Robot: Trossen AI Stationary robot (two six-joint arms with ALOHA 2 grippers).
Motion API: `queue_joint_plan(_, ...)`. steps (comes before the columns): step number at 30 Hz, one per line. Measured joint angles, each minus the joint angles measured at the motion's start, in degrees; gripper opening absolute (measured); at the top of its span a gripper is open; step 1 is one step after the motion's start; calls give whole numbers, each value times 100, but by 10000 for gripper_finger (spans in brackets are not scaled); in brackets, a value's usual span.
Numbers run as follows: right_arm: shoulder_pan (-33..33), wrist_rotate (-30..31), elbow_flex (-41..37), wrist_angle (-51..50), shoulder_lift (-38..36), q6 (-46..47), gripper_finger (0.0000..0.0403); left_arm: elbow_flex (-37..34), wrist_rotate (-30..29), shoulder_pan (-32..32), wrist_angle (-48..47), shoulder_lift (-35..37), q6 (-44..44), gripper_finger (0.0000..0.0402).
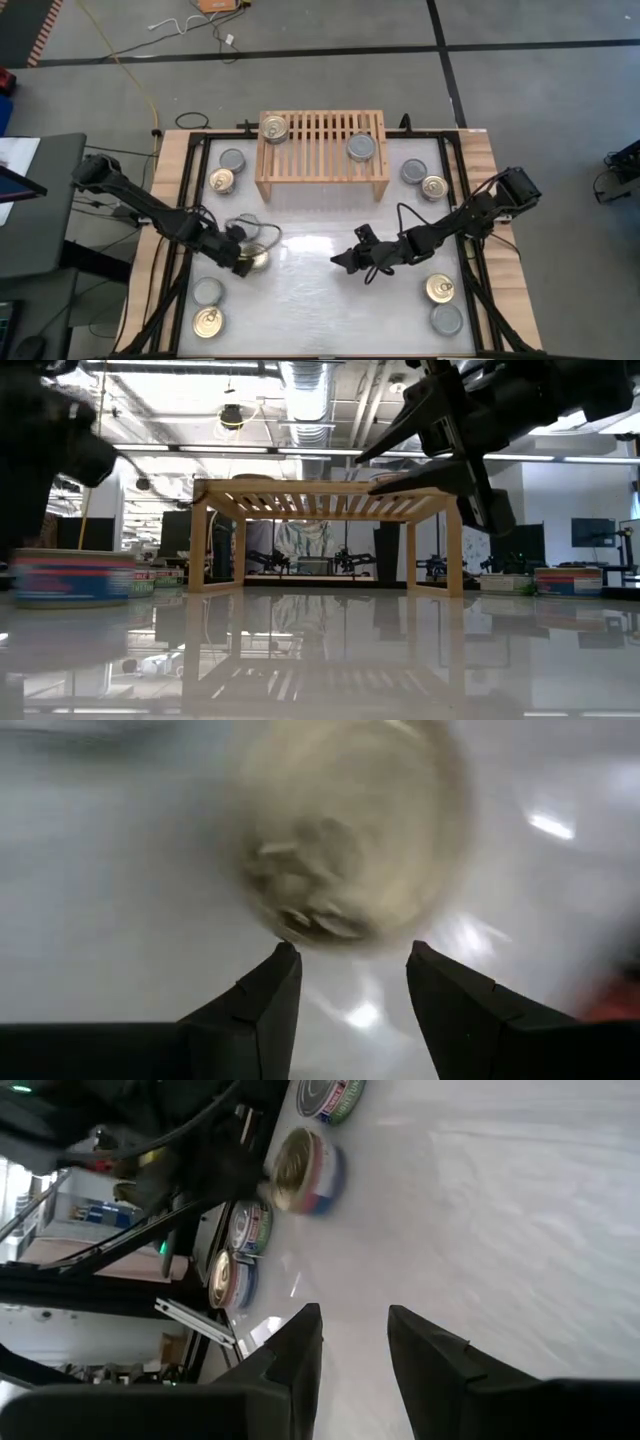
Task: Stack canned seafood by type on shelf
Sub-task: Stack the blue-pink tuna can on top of the other blue-pink tuna can on the shelf
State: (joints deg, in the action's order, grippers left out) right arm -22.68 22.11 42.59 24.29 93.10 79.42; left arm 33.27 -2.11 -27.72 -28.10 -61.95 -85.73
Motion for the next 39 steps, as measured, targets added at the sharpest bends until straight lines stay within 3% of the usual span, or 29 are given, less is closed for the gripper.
queue_joint_plan(4,0,0,0,-8,0,-31,143,-61,213,-4,2069,-108,956,174)
queue_joint_plan(8,0,0,0,-23,0,-38,143,-62,-117,38,2807,-67,1278,174)
queue_joint_plan(12,-40,-22,0,-24,0,-35,143,-64,-564,120,2232,-16,849,174)
queue_joint_plan(20,-49,-98,0,-26,0,47,143,-71,-775,91,850,-23,-618,174)
queue_joint_plan(33,221,-435,162,82,0,194,143,-71,-1271,-340,704,-189,-1297,174)
queue_joint_plan(39,368,-437,965,-1016,0,-463,143,-71,-1364,-396,649,-191,-1310,174)
